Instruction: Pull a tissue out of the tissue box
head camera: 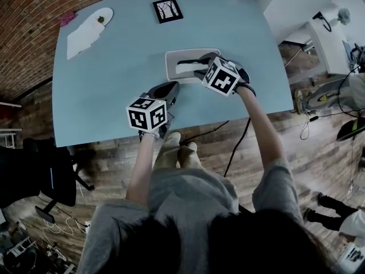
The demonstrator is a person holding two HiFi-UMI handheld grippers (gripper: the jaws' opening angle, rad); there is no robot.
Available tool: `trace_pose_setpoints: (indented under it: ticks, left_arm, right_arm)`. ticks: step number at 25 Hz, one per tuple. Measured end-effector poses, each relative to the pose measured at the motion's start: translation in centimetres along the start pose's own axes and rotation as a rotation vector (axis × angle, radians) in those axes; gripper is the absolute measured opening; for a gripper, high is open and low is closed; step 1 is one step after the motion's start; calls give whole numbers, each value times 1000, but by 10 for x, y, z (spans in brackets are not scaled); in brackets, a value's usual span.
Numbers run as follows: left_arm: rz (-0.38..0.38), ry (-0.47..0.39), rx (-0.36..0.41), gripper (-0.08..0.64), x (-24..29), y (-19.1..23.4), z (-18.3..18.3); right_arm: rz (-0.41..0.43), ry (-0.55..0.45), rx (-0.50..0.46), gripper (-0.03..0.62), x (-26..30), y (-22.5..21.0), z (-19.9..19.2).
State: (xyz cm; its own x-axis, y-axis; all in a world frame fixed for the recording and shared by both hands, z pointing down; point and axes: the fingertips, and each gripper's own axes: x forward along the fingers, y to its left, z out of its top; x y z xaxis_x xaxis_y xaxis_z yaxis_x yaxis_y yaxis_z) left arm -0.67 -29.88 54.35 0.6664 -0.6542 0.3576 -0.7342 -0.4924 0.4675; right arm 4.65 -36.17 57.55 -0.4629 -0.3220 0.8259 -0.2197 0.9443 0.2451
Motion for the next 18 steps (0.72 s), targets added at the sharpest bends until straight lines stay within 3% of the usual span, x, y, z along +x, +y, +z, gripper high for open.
trace_pose_setpoints:
  ticks: [4,18]
  left_arm:
    - [7,-3,-4,3,-2,1,-1]
    - [4,-11,2,3,-6,4,6]
  right_arm:
    - [-43,5,-10,29,1,-7,-1]
    - [-51,-9,-5,6,-6,-12,6]
